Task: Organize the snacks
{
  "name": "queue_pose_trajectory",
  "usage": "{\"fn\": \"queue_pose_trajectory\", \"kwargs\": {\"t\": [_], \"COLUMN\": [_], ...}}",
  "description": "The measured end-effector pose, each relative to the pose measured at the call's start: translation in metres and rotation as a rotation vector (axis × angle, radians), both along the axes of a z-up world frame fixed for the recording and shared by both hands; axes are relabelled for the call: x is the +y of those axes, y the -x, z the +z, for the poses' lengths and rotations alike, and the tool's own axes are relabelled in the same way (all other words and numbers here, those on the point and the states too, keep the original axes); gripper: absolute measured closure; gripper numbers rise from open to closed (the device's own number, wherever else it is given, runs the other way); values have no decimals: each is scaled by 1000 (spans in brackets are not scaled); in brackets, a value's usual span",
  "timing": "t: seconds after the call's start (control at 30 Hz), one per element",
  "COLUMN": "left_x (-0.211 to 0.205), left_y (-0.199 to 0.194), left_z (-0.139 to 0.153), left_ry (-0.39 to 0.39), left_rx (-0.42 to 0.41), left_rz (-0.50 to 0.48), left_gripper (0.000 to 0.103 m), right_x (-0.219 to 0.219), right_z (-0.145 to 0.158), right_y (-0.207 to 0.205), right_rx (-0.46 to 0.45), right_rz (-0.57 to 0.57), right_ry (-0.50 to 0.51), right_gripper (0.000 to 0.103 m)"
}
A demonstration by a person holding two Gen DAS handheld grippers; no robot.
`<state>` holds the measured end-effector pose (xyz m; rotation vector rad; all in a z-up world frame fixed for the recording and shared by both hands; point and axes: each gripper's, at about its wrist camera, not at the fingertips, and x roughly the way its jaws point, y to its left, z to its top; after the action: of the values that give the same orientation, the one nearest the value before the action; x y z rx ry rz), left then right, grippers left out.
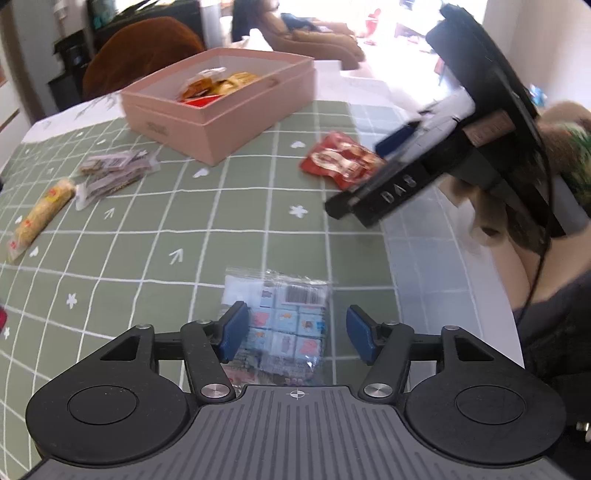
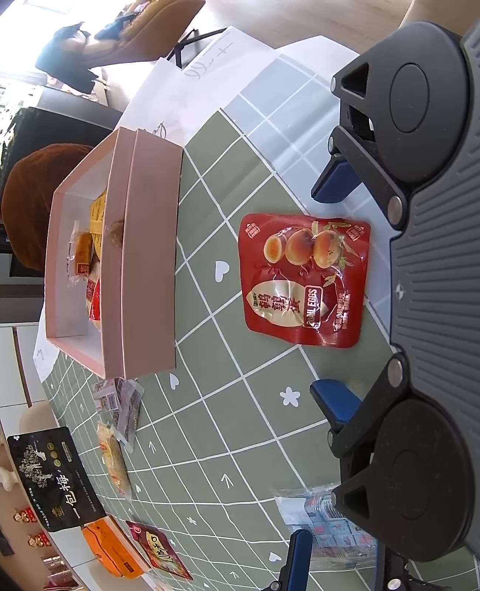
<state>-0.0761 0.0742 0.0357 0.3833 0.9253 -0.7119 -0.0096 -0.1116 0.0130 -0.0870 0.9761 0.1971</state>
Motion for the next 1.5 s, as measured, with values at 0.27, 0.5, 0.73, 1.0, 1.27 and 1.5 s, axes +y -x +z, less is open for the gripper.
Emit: {"fn": "queue_pose_trajectory", "kwargs": {"t": [0.27,0.5,0.73,1.0,1.27,1.5], "left_x": [-12,16,6,-5,0,0], "left_y": [10,-16,-21,-8,-1,-7], "left_z": [-5,-13,-16,-14,-12,7], "left_ry": [-120,-65,-10,15,87,199], "left_rx": [-42,47,23,-2,14,1], "left_rz": [-70,143,262,443,559,573], "left_gripper": [23,21,22,33,38,38], "right_x": [0,-1,0,-2,-2,-13], "right_z": [-1,-2,-2,5,17,43], "right_y": [1,3,3,-6,-9,-11], "right_rx": [-5,-19,-23,-24,23,-33], "right_rz": [-2,-1,-1,-8,62,68], "right_ry": [-2,-6,-8,-15,-1,-18], "right_gripper": [1,1,0,22,31,31]}}
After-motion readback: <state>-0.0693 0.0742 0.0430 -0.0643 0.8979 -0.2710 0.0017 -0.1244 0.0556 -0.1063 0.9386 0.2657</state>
